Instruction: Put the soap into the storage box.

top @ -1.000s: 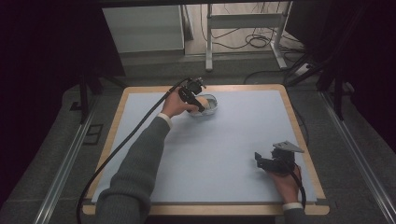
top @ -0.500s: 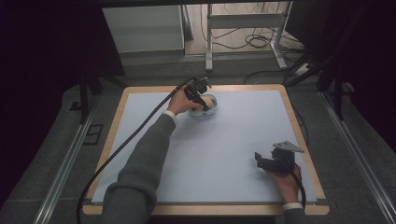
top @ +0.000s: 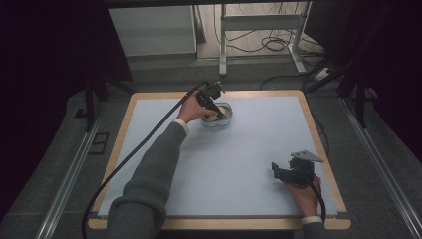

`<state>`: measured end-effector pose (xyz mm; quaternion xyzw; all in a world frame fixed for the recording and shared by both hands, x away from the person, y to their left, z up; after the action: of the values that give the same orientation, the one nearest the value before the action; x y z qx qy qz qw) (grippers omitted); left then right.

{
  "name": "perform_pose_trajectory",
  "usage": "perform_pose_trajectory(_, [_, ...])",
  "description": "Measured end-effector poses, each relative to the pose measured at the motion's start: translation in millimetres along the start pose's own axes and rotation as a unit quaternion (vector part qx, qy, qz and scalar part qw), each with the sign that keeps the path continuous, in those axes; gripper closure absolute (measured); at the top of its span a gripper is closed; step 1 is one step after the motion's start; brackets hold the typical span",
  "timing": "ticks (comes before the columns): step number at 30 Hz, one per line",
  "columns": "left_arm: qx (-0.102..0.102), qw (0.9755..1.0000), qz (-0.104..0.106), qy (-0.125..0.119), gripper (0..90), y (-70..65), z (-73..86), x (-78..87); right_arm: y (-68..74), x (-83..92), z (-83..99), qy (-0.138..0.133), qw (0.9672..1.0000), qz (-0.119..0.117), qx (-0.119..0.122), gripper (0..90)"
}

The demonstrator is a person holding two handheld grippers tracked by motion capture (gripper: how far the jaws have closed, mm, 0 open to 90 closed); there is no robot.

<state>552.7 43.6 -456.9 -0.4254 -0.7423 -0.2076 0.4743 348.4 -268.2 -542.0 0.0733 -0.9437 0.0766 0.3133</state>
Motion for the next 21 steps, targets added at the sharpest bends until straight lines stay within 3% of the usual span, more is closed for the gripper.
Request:
perform_pose_trajectory(10, [-0.008,0.9998,-0.004,-0.02,26.2,-24.1,26.8,23.6,-0.1,0.0,0.0,0.001,1.0,-0.001,0.0,10.7])
perform_pose_trajectory(14, [-0.005,0.9993,-0.002,-0.036,23.6,-42.0,60.0,38.7,-0.3,-0.4,-0.1,0.001,1.0,-0.003,0.001,10.7])
perform_pose_trajectory(17, [-0.005,0.9991,0.0,-0.043,22.7,-46.2,69.7,43.4,-0.1,-0.4,-0.1,0.001,1.0,-0.002,0.002,10.7])
perform_pose_trajectory(21, [-0.004,0.9981,0.0,-0.062,20.9,-58.8,94.5,54.7,0.1,-0.3,-0.1,0.001,1.0,0.0,0.002,10.7])
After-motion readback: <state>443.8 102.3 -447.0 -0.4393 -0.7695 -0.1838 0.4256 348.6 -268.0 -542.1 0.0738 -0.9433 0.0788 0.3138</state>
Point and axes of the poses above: each handheld gripper's, and its own axes: x roughly backward along the jaws, z roughly out of its underside, y roughly to its left, the point moved 2 cm from there along -x, roughly forward along the jaws, and after that the axes turned 10 degrees about z, right-handed, at the moved point
